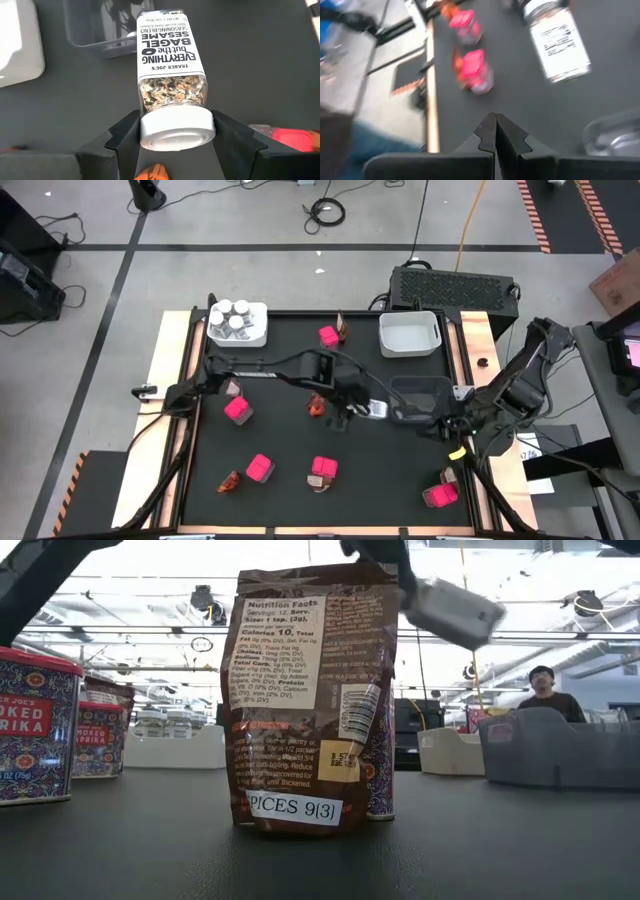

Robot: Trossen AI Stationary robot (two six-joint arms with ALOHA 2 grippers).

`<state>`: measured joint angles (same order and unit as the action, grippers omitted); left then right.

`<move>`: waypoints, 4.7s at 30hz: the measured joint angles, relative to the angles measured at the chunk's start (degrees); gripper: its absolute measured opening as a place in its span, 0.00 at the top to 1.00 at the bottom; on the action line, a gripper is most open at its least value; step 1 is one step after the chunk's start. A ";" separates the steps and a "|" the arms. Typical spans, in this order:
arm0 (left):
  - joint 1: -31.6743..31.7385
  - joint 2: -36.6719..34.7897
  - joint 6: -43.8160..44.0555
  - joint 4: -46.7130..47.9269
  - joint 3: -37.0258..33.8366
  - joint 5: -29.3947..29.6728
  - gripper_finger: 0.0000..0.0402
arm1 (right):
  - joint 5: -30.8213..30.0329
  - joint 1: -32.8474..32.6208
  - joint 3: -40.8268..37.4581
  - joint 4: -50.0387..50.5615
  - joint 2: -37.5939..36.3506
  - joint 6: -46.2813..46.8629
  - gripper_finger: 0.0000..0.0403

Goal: Sort spices by type
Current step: Put the white seasoning bottle into the left white bin

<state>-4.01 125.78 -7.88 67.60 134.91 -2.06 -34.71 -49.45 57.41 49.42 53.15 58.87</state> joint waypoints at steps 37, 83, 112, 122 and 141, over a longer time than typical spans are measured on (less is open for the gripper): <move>0.87 -7.02 1.51 -0.73 0.03 -1.08 0.49 | -8.53 16.82 0.00 -12.34 12.43 -14.71 1.00; 22.91 -23.50 -3.32 21.79 -0.06 8.41 0.49 | -0.97 19.03 4.07 -14.89 8.58 -28.11 1.00; 33.84 -23.61 13.72 22.52 -0.52 12.00 0.49 | -1.02 19.03 4.07 -14.88 8.58 -28.09 1.00; 51.02 -23.44 19.43 22.54 -9.50 5.19 0.49 | -4.61 20.25 4.07 -14.88 8.58 -33.20 1.00; 52.74 -23.02 10.49 16.26 -32.92 6.80 0.49 | -4.27 22.49 4.07 -17.94 8.56 -38.62 1.00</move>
<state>48.73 102.76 2.61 83.86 101.99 4.74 -38.98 -26.96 61.47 31.48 61.71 20.25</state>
